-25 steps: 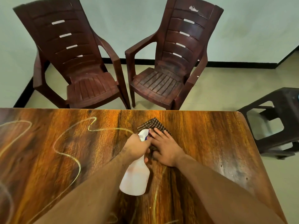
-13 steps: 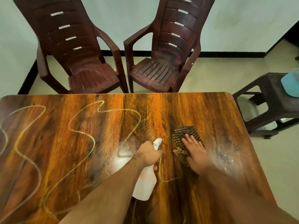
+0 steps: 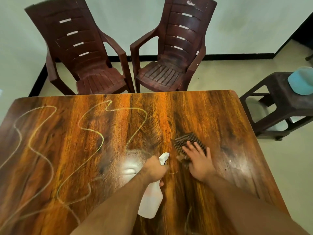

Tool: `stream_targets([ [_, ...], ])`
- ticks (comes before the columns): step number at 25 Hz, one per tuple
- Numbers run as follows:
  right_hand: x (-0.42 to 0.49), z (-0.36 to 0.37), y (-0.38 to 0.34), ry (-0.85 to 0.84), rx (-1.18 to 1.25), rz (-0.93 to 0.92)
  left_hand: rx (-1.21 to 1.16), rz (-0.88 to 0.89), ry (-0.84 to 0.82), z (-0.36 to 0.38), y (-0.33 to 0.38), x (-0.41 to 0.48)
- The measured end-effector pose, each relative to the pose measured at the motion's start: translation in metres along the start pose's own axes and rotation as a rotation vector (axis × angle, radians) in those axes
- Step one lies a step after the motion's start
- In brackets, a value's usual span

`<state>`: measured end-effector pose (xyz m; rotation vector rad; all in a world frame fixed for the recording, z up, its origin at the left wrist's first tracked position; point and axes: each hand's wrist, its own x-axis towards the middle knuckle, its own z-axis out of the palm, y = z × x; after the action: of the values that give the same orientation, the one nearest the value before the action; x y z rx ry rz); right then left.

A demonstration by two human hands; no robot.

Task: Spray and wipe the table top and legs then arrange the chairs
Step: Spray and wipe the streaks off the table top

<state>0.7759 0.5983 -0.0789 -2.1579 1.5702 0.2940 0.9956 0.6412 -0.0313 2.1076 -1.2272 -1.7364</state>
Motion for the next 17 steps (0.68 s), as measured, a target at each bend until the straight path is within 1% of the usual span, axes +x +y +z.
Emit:
stream_targets([
  [1,0.003,0.001,-0.005,0.018,0.048,0.147,0.002,-0.021,0.002,0.004,-0.004,-0.004],
  [2,0.004,0.003,-0.017,0.014,0.089,0.202,0.001,-0.034,0.008,0.010,-0.008,-0.008],
  [3,0.000,0.007,-0.032,-0.009,0.098,0.151,0.005,-0.040,0.017,0.016,-0.012,-0.013],
  [5,-0.027,0.022,-0.048,-0.089,0.050,-0.082,-0.007,-0.021,0.025,0.029,-0.016,-0.024],
  [6,-0.047,0.028,-0.041,-0.104,0.018,-0.192,-0.007,-0.006,0.034,0.035,-0.019,-0.029],
  [7,-0.066,0.031,-0.026,-0.102,-0.011,-0.263,0.000,0.000,0.046,0.041,-0.020,-0.036],
  [8,-0.081,0.033,-0.006,-0.087,-0.011,-0.287,0.004,0.002,0.053,0.046,-0.023,-0.040],
  [9,-0.090,0.035,0.011,-0.058,0.014,-0.245,0.002,-0.005,0.052,0.051,-0.026,-0.046],
  [10,-0.094,0.037,0.022,-0.027,0.060,-0.132,-0.005,-0.013,0.049,0.057,-0.030,-0.052],
  [12,-0.092,0.040,0.019,0.037,0.142,0.172,-0.006,-0.035,0.036,0.068,-0.037,-0.064],
  [13,-0.090,0.041,0.006,0.048,0.157,0.247,0.000,-0.041,0.031,0.074,-0.040,-0.071],
  [14,-0.091,0.044,-0.011,0.028,0.154,0.224,-0.004,-0.039,0.025,0.080,-0.043,-0.077],
  [17,-0.127,0.064,-0.043,-0.074,0.046,-0.121,0.028,-0.005,0.015,0.095,-0.047,-0.096],
])
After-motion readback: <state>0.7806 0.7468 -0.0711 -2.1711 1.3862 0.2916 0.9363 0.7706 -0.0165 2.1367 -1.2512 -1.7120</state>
